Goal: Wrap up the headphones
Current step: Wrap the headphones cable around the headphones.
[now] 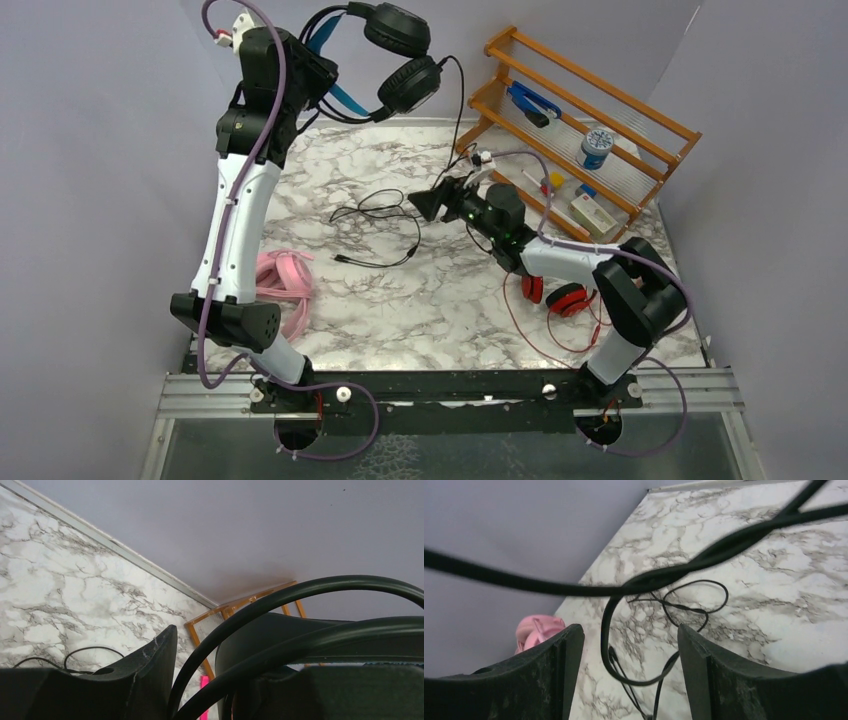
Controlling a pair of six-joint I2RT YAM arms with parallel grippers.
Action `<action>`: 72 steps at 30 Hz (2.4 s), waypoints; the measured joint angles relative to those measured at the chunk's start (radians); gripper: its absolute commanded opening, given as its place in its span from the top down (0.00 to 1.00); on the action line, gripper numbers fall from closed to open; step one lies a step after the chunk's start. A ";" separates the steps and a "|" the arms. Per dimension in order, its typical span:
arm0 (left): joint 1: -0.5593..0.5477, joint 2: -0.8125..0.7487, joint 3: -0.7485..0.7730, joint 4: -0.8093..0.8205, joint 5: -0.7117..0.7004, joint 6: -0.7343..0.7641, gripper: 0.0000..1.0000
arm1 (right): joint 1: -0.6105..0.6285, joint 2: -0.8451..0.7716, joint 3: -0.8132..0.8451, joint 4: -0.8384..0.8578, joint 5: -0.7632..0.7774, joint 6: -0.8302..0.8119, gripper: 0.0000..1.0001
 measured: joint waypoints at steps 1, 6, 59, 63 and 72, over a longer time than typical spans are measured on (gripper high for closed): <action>0.000 0.000 0.008 0.000 0.000 0.000 1.00 | 0.000 0.019 0.017 0.015 0.005 0.005 0.45; 0.015 0.037 0.101 -0.003 0.017 0.000 1.00 | -0.001 0.097 0.085 0.058 0.035 0.038 1.00; 0.325 -0.067 -0.355 0.219 0.505 0.008 1.00 | -0.153 -0.219 -0.052 -0.627 -0.365 -0.301 0.07; 0.336 -0.109 -0.399 0.220 0.517 0.011 1.00 | -0.153 -0.276 -0.130 -0.501 -0.360 -0.245 0.03; 0.333 -0.111 -0.385 0.207 0.557 0.000 1.00 | -0.154 -0.183 -0.198 -0.156 -0.510 -0.198 0.04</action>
